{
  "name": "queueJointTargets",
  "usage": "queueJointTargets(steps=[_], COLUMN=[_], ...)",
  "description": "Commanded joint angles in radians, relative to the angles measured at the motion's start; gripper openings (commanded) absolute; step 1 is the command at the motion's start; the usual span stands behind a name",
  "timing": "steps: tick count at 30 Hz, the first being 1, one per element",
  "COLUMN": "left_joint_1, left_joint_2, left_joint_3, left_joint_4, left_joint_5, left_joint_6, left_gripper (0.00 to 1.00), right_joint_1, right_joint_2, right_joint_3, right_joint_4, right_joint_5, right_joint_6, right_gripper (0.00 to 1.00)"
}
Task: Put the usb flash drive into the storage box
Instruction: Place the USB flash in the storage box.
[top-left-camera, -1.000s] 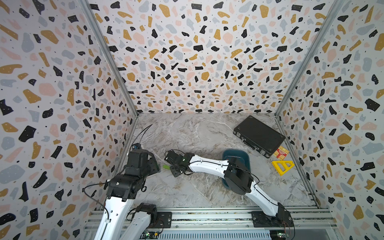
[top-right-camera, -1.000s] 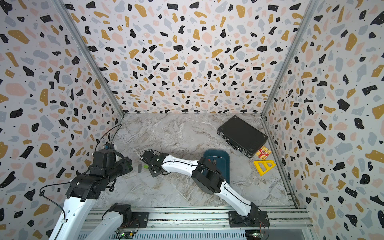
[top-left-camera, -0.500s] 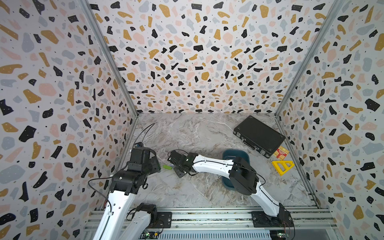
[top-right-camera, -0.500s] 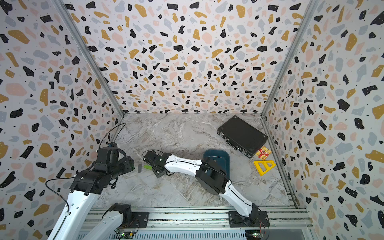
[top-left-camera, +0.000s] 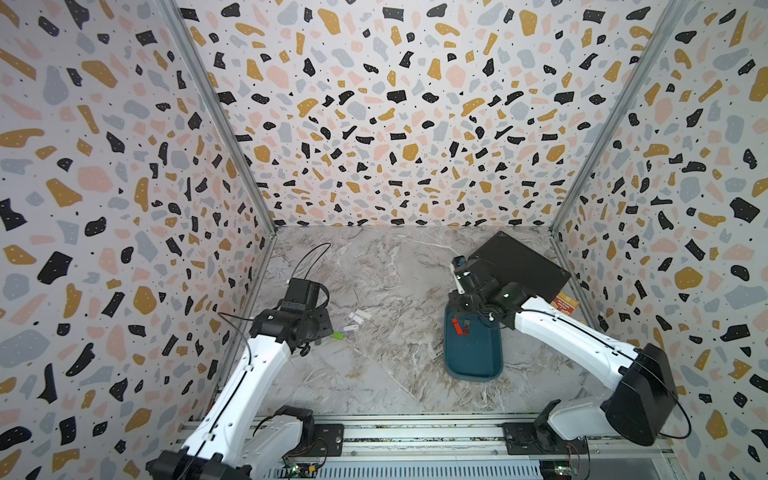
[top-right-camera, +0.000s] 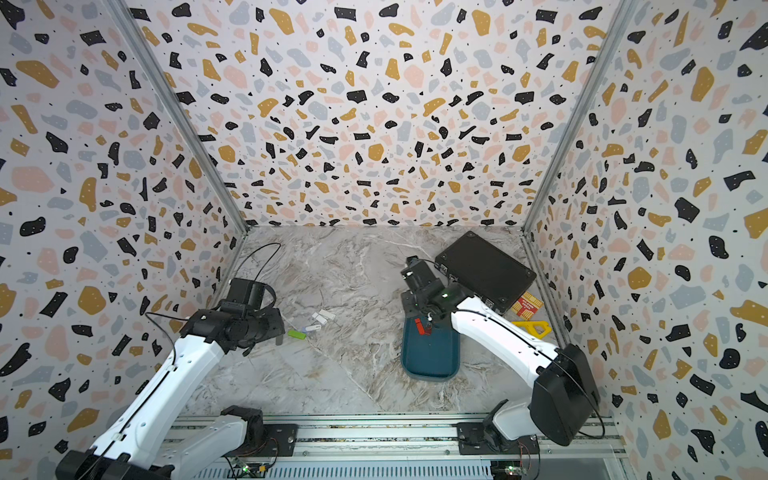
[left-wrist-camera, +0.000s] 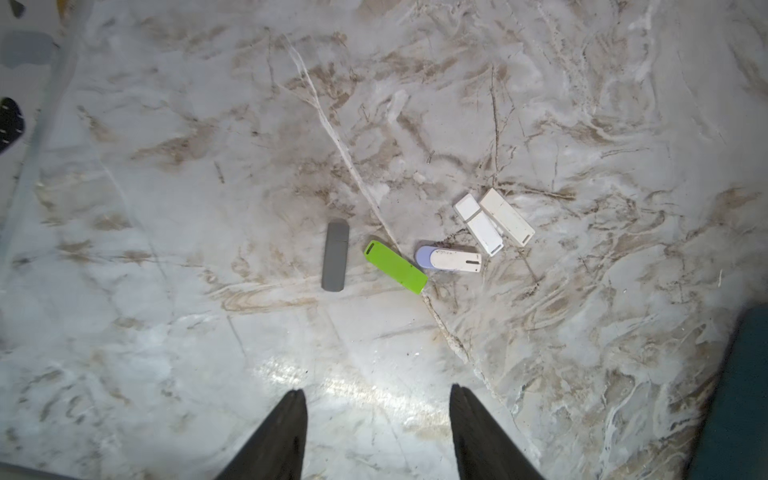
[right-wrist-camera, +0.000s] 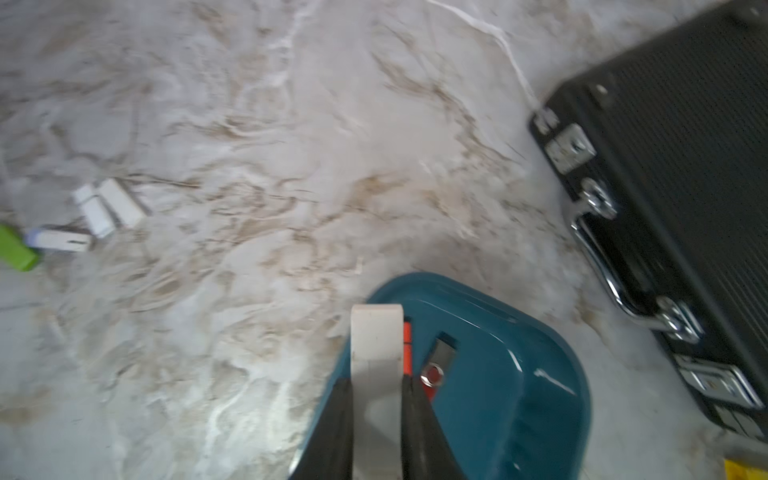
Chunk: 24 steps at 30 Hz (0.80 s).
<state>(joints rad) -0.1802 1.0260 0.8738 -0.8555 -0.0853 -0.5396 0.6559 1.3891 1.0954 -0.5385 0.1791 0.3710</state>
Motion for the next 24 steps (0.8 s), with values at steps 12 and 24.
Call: queueJointTargets(steps=[12, 24], left_joint_1=[-0.005, 0.007], left_joint_2=[0.126, 0.211], left_joint_3=[-0.134, -0.173], left_joint_4=[0.211, 0.286], left_joint_5=[-0.158, -0.206], left_joint_6=[-0.117, -0.122], left_gripper=[0.59, 0.63], right_joint_1=[-0.178, -0.188], right_joint_2=[0.129, 0.187], right_joint_3=[-0.096, -0.117], right_joint_4=[-0.029, 0.006], right_joint_5=[-0.035, -0.084], right_joint_6=[0.024, 0.034], right_gripper=[0.13, 0.35])
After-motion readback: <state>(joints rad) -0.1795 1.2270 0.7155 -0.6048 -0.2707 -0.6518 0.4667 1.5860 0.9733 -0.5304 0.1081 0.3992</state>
